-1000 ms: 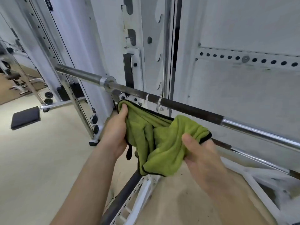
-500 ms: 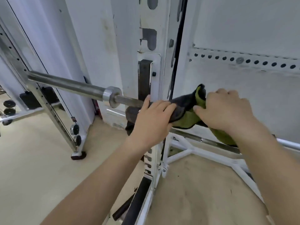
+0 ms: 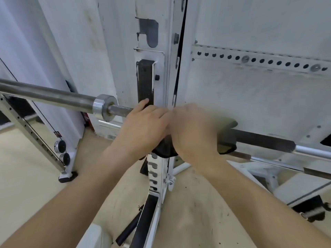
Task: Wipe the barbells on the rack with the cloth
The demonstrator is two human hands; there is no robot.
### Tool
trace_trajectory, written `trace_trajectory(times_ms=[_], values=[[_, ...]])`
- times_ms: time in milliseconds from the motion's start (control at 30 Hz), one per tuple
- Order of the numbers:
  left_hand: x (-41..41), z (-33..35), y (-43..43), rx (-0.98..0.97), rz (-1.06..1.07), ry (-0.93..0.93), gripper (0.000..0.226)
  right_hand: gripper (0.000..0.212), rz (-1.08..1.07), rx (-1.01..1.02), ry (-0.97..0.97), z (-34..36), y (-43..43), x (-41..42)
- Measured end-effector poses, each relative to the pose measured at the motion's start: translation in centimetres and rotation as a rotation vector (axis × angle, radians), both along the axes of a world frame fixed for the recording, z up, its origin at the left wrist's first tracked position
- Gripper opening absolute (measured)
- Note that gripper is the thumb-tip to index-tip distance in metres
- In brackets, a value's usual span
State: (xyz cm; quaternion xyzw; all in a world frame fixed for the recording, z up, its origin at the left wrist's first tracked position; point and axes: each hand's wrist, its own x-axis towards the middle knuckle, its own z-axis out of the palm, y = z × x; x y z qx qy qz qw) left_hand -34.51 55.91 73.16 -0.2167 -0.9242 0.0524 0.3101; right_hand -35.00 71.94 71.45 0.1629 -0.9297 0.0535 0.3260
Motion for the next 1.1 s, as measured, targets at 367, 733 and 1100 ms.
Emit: trace_trajectory(times_ms=[367, 733, 1100], values=[[-2.4, 0.7, 5.5, -0.145, -0.026, -0.218, 0.045, 0.04, -0.078, 0.036, 0.158, -2.2, 9.8, 1.2], [-4.0, 2.0, 7.2, -0.119, 0.023, -0.365, 0.027, 0.057, -0.038, 0.193, 0.029, -0.5, 12.0, 0.5], [-2.5, 1.9, 15.2, -0.09, -0.092, -0.353, 0.025, 0.051, -0.137, 0.201, 0.1, -1.3, 17.7, 2.1]])
